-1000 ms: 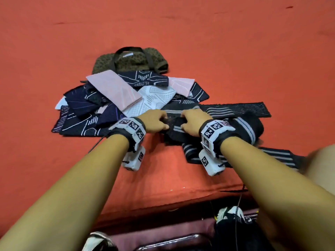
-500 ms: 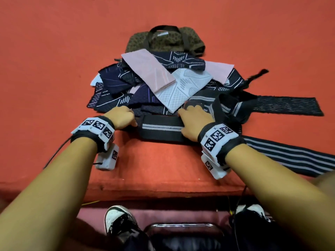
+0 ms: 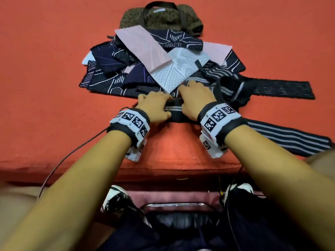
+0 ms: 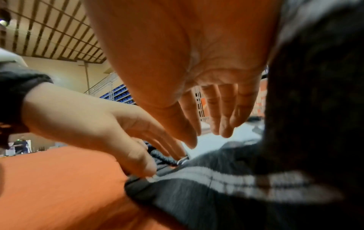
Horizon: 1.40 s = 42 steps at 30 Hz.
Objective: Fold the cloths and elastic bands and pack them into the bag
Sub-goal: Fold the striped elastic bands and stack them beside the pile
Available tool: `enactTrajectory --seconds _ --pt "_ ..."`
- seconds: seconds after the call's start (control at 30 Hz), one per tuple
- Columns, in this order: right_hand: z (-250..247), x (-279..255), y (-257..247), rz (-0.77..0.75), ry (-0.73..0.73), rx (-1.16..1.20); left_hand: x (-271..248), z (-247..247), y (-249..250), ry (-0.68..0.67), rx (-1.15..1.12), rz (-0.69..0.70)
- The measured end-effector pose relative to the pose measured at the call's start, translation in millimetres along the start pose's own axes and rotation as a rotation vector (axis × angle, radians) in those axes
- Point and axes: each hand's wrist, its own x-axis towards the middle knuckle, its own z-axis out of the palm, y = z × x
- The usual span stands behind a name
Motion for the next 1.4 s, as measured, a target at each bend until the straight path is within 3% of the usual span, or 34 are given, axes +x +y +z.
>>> enactTrajectory --seconds 0.13,0.27,0.47,0.7,0.93,1.07,1.17,1.27,1.4 --pt "-14 -4 14 0.156 0.062 -0.214 2 19 16 -0.108 -0.034 0.047" --pt "-14 -13 35 0.325 -0.033 -0.216 4 25 9 -0.061 -0.077 0.018" --pt "-9 -20 54 0.42 -0.112 -0.135 3 11 -5 -0.003 -0.021 0.053" --pt "-21 -18 57 0.385 0.052 -0.057 0 -6 -32 0.007 0.088 -0.03" --pt "-32 -16 48 0.418 0.047 0.076 -4 -17 -63 0.011 0.124 -0.173" --pt "-44 -11 58 0.354 0.121 0.145 -7 -18 -75 -0.03 0.158 -0.263" --pt "-43 -7 61 0.273 0.081 0.168 -8 -17 -68 -0.072 0.134 -0.292" --pt "-35 -6 51 0.246 0.123 0.173 -6 -17 -39 -0.095 0.008 -0.149" --pt "-31 -5 41 0.153 0.129 0.319 1 -12 8 -0.009 -0.055 0.139"
